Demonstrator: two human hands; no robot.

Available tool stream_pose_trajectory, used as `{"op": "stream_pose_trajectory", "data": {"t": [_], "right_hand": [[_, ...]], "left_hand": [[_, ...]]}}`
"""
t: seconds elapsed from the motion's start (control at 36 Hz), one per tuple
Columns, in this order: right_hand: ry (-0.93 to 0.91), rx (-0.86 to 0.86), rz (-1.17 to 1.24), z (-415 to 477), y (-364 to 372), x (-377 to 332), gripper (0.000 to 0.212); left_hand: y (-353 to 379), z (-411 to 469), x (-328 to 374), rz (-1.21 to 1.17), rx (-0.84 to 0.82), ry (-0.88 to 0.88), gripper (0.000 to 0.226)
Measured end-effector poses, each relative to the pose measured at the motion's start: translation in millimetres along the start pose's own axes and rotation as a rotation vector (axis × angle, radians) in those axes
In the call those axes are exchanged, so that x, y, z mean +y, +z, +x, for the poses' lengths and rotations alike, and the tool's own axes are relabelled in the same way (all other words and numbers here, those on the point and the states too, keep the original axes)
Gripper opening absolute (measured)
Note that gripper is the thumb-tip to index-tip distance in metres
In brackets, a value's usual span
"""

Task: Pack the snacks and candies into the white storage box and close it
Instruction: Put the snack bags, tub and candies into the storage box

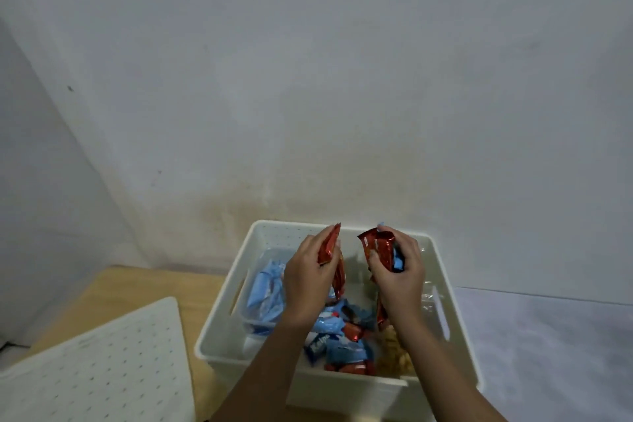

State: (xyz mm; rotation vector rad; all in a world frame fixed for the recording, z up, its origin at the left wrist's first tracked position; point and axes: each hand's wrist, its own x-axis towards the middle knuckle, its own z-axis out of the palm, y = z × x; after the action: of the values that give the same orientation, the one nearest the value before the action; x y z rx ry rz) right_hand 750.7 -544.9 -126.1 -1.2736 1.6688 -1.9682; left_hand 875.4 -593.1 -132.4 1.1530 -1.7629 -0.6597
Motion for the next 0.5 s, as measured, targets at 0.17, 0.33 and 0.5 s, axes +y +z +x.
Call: {"op": "stream_pose_trajectory", "data": {"t": [0.17, 0.33, 0.5], "right_hand": [[0.128, -0.071, -0.061, -20.5, 35.6, 19.8, 0.044], [0.171, -0.077, -0.128, -18.2, 38.8, 25.9, 0.043], [0.186, -0.151, -0.097, -15.6, 30.9, 26.0, 0.044]], "left_hand": [[-9.6, 2.3, -35.7, 0.014, -0.054, -0.019, 0.033], [-2.6, 5.8, -45.7, -0.011, -0.109, -0.123, 0.032], [10.5, 8.7, -50.0, -0.122, -0.217, -0.210, 0.029]]}}
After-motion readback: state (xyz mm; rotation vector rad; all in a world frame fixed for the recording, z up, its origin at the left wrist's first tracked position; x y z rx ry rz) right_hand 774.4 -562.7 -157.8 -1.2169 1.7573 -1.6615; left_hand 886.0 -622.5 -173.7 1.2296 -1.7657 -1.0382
